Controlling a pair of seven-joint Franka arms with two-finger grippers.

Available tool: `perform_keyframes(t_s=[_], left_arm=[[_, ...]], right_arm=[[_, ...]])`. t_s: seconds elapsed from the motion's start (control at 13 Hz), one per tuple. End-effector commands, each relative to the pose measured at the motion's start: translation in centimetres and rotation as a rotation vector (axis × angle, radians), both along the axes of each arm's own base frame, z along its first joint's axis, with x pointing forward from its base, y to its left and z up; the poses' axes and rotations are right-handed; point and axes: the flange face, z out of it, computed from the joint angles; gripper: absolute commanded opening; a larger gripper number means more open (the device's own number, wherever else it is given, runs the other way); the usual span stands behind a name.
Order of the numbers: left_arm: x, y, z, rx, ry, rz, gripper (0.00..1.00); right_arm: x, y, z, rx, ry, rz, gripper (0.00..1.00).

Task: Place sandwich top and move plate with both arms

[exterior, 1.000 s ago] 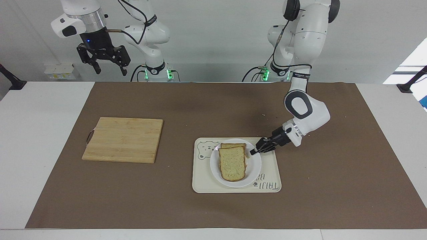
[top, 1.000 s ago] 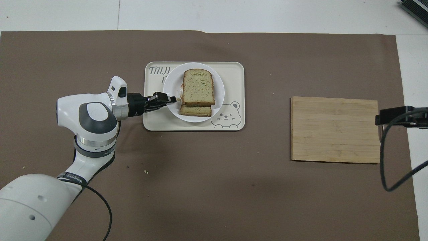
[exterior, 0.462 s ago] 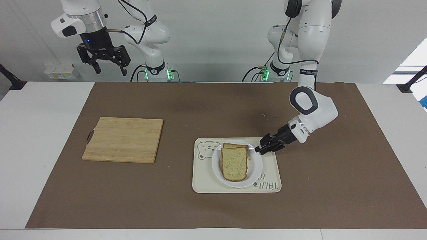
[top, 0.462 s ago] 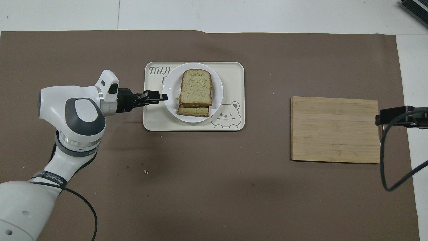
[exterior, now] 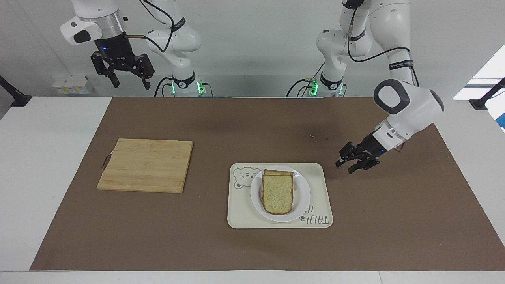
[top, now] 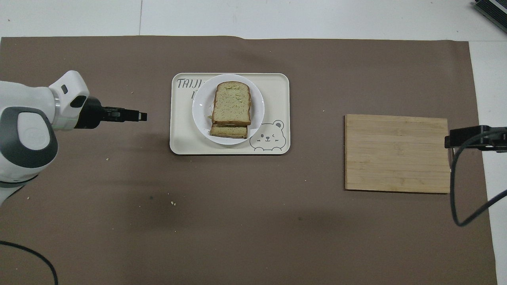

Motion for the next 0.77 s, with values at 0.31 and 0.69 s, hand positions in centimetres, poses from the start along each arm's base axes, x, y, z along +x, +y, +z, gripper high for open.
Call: perform_keyframes(t_s=[0.31, 0.69], left_arm=[[-0.4, 7.1, 18.5, 0.412, -0.034, -0.172, 1.00], [-2.7, 9.6, 23.9, 0.476, 0.049, -0.111, 1.00]], right_arm=[[-0.3, -0.3, 0.4, 0.019, -0.001, -0.001, 1.00], [-0.3, -0.3, 0.4, 0.019, -0.001, -0.001, 1.00]])
